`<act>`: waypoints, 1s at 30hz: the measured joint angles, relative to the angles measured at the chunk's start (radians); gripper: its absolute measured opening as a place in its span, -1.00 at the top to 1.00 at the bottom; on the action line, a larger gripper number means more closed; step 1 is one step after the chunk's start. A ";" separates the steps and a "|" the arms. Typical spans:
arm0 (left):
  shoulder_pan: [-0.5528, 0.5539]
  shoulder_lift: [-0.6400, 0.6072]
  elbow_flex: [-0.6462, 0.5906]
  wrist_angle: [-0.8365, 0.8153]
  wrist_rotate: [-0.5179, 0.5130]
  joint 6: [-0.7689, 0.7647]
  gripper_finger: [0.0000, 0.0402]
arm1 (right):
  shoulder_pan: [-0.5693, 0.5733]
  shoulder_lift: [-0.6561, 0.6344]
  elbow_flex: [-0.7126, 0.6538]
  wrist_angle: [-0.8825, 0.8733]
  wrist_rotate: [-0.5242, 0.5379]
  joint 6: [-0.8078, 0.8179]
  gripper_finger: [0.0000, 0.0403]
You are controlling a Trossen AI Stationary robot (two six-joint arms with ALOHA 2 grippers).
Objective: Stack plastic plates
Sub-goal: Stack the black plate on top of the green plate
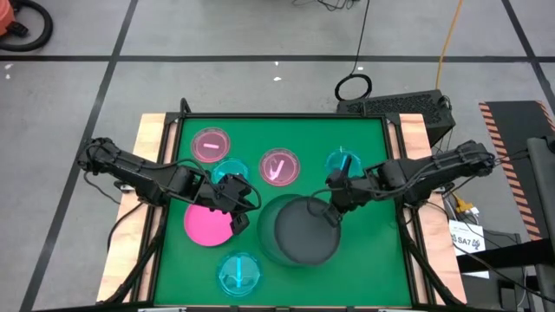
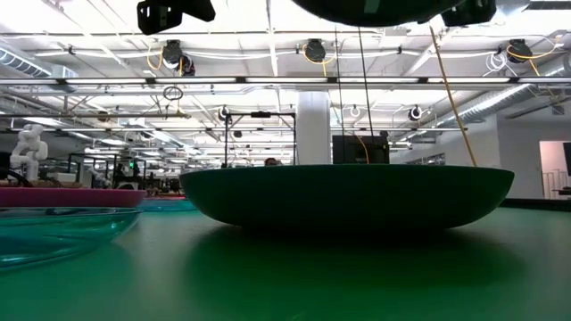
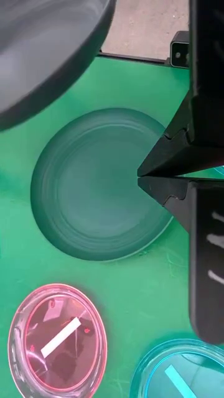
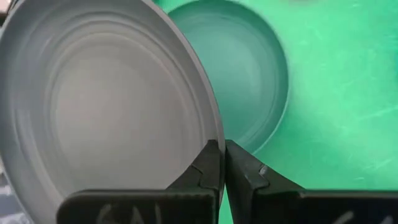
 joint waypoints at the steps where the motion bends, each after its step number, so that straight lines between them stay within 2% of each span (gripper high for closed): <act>1: 0.000 0.000 0.000 0.000 0.000 0.000 0.92 | -0.009 0.003 0.000 0.000 0.000 -0.006 0.99; 10: 0.000 0.000 0.000 0.000 0.000 0.014 0.92 | -0.054 0.035 -0.034 0.012 -0.002 -0.021 0.99; 15: 0.000 0.000 0.000 -0.001 0.000 0.014 0.92 | -0.065 0.038 -0.071 0.076 -0.003 -0.017 0.99; 30: 0.000 0.000 0.000 -0.002 0.000 0.014 0.92 | -0.078 0.038 -0.244 0.224 -0.003 0.021 0.98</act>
